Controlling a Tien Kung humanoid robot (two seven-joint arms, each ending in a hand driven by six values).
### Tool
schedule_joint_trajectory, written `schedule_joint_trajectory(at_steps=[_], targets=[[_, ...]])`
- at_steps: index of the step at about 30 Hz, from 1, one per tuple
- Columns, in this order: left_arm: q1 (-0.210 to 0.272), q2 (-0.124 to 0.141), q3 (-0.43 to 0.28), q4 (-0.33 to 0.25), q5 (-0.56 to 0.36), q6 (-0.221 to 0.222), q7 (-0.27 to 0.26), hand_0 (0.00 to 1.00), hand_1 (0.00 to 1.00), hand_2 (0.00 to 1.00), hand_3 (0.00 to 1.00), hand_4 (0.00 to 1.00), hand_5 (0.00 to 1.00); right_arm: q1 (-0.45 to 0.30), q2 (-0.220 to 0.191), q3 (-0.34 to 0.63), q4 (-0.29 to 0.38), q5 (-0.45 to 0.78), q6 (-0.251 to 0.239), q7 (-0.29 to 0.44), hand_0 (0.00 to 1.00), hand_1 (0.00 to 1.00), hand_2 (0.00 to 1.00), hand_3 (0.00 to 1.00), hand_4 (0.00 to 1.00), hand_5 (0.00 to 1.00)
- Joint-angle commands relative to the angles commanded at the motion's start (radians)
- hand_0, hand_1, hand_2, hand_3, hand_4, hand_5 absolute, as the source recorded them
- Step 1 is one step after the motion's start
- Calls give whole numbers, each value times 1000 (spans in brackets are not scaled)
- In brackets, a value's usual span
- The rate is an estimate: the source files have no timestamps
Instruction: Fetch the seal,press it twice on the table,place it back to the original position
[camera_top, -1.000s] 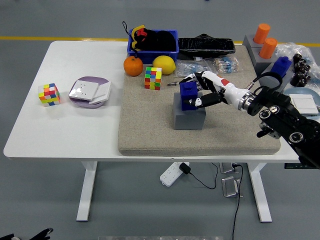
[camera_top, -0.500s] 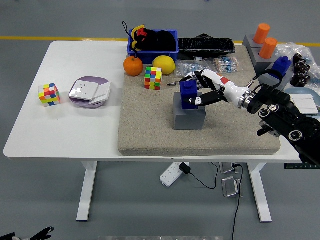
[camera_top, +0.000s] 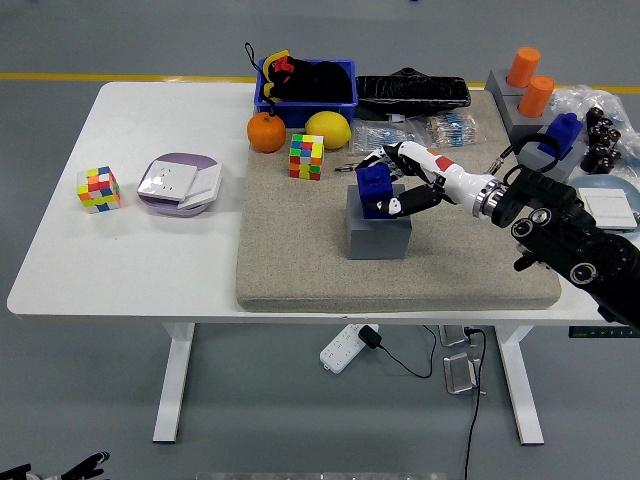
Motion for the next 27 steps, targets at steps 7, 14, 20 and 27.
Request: schedule_joint_trajectory(at_steps=[7, 14, 20, 27], targets=[[1, -1, -1, 0, 0, 0, 0, 812, 791, 767, 803, 700, 416, -4, 0, -3, 0, 12, 1, -2, 445, 308, 327, 298, 609, 2], [1, -2, -5, 0, 4, 1, -1, 813, 791, 767, 803, 700, 416, -11, 3, -4, -2, 26, -3, -4, 466, 331, 349, 322, 631, 2], [2, -3, -7, 0, 4, 1, 0, 813, 791, 766, 803, 700, 416, -17, 9, -1, -6, 37, -11, -5, 495, 360, 382, 352, 669, 2], [1, -3, -5, 0, 3, 1, -1, 813, 790, 766, 802, 700, 416, -18, 12, -1, -10, 39, -14, -6, 571, 444, 460, 449, 743, 2]])
